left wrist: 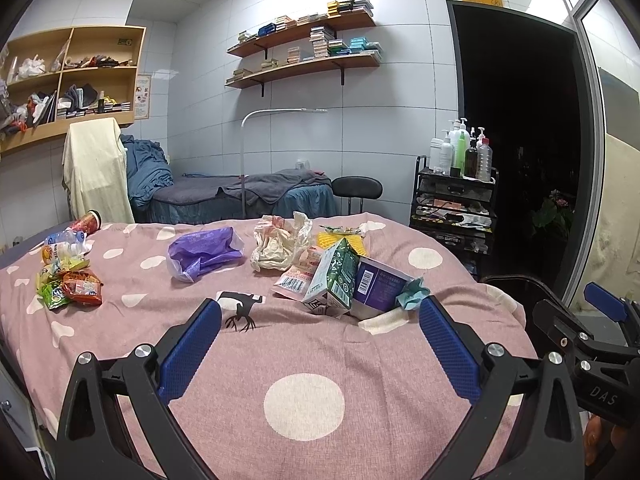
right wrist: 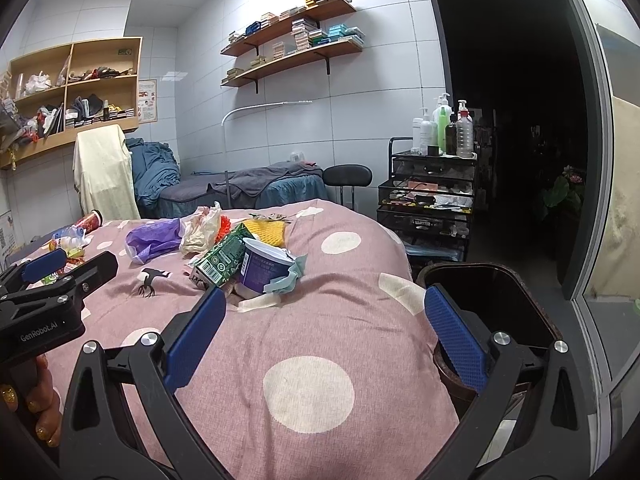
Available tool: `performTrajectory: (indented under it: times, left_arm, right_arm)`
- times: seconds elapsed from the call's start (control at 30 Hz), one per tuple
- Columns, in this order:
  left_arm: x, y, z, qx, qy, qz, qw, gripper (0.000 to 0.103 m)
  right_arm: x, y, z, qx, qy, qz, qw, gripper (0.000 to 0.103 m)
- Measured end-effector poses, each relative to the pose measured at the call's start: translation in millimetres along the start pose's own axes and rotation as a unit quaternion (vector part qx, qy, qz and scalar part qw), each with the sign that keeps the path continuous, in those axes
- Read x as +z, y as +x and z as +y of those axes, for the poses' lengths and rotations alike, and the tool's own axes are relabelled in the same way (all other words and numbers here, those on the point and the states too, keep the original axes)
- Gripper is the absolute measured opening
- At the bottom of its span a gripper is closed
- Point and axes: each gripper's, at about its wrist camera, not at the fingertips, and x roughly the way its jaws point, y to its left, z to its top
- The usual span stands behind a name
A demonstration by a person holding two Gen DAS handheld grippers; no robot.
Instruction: Collect trash
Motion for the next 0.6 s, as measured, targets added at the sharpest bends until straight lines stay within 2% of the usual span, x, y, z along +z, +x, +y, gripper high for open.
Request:
performTrajectory:
  times: [0.6]
  left_arm:
    - [-2.0,0.4,1.2,0.0,0.0,0.002,1.0,0.098]
  right_arm:
    - [-2.7,-0.1,0.1,0.001,0.001,0.004,1.0,0.098]
